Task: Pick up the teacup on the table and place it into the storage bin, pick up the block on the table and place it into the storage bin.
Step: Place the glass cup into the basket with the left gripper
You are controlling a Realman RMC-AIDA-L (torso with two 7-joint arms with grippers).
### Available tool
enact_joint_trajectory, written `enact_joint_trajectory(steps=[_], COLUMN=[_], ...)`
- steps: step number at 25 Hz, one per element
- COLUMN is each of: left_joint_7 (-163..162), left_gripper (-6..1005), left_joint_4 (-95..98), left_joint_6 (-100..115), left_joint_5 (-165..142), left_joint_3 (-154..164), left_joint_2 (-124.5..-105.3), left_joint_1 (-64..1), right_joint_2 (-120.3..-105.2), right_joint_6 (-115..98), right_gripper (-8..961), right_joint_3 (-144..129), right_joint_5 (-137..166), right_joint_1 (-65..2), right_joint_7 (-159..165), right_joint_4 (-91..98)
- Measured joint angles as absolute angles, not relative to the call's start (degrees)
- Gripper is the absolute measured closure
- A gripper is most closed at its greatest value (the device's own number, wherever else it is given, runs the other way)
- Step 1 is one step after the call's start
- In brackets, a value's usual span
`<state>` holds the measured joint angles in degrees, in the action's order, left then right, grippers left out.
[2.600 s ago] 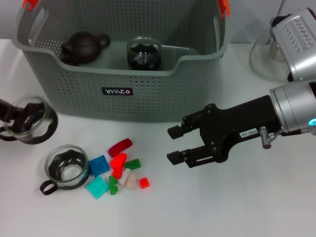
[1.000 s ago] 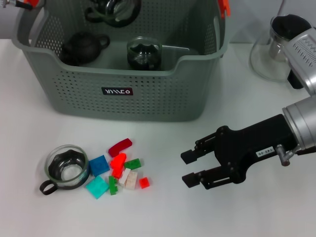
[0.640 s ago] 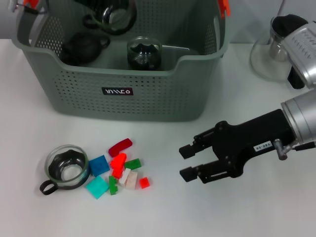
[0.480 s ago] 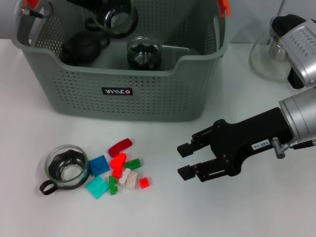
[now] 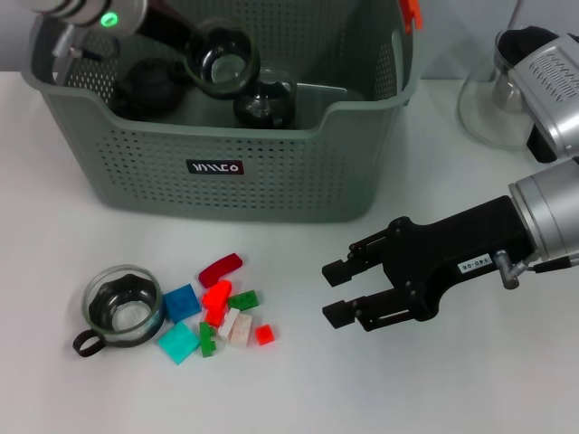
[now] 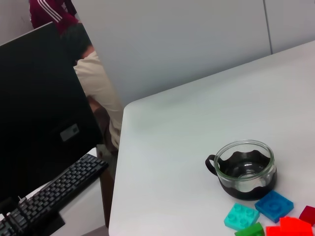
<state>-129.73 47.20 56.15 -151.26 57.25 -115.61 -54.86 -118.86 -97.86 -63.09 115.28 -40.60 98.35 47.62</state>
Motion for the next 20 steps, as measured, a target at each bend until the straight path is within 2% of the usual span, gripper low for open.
enact_joint_trajectory(steps=[7, 20], left_joint_7=[-129.5, -129.1], left_gripper=[951, 952], left_joint_4=[47.1, 46.0], left_joint_6=[54.8, 54.6], left_joint_5=[-155.1, -155.4], left_joint_3=[57.9, 57.9], left_joint_2=[-117.89, -118.23], left_joint_1=[-55.1, -55.5], right_joint_2=[-118.94, -119.0], right_joint_6=[-97.5, -97.4], right_gripper=[390, 390], right_joint_3=[-63.1, -63.1], right_joint_5=[115.2, 115.3], right_joint_1=[-40.6, -40.6], right_joint_7=[98.4, 98.4], right_joint_4=[47.6, 47.6])
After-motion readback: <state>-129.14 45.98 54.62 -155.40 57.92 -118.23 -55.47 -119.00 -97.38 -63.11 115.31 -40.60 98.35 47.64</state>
